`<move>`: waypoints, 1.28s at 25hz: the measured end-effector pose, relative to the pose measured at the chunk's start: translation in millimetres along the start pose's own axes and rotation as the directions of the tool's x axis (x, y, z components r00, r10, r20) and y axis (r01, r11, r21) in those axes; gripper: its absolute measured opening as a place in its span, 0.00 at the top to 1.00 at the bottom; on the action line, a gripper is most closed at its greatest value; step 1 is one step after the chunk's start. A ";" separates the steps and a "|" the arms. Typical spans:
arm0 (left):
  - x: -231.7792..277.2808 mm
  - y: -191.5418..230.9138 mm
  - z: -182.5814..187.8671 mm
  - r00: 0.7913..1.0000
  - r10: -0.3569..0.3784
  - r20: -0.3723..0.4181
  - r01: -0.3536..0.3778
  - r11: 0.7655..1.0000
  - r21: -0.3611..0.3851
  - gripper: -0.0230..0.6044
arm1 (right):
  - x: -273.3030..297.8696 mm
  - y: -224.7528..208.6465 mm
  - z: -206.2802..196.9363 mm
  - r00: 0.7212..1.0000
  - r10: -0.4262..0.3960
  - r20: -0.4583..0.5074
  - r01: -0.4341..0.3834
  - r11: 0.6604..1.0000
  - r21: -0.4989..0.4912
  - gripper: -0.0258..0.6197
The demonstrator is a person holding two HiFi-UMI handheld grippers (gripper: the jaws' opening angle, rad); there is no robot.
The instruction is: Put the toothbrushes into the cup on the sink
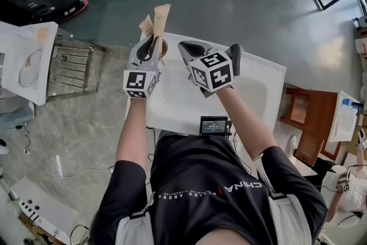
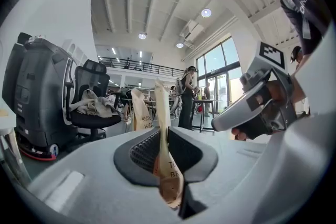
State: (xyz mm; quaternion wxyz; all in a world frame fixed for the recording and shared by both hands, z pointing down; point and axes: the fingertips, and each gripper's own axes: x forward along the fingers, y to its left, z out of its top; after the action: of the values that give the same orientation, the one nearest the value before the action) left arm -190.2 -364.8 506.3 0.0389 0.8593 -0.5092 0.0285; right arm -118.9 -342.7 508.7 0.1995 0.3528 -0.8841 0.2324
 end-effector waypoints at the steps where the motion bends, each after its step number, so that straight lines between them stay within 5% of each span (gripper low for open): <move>1: 0.6 -0.7 -0.6 1.000 -0.005 -0.003 0.005 1.000 0.001 0.91 | 0.7 0.0 -1.3 1.000 0.002 -0.003 -0.002 1.000 0.001 0.95; 14: -3.1 2.5 -7.2 1.000 -0.020 -0.024 0.020 1.000 -0.002 0.89 | 18.9 2.6 15.7 0.999 0.046 0.020 -0.046 0.999 0.021 0.94; 19: -2.3 -3.6 -4.1 1.000 -0.021 -0.011 0.021 1.000 0.011 0.90 | 31.0 8.3 37.7 0.987 0.147 0.067 -0.154 0.983 0.103 0.70; 25: -2.3 -6.6 -4.0 0.999 -0.043 -0.015 0.043 0.999 0.019 0.90 | 52.4 4.2 67.4 0.976 0.186 0.114 -0.207 0.954 0.216 0.55; 32: -1.5 -6.7 -2.3 0.997 -0.071 -0.016 0.071 0.997 0.014 0.89 | 54.6 3.7 75.4 0.981 0.139 0.134 -0.161 0.972 0.169 0.80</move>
State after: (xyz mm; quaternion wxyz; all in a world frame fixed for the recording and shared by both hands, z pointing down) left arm -185.1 -360.1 508.3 0.0377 0.8769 -0.4778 0.0375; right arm -172.4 -411.0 474.6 0.0947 0.3149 -0.8942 0.3037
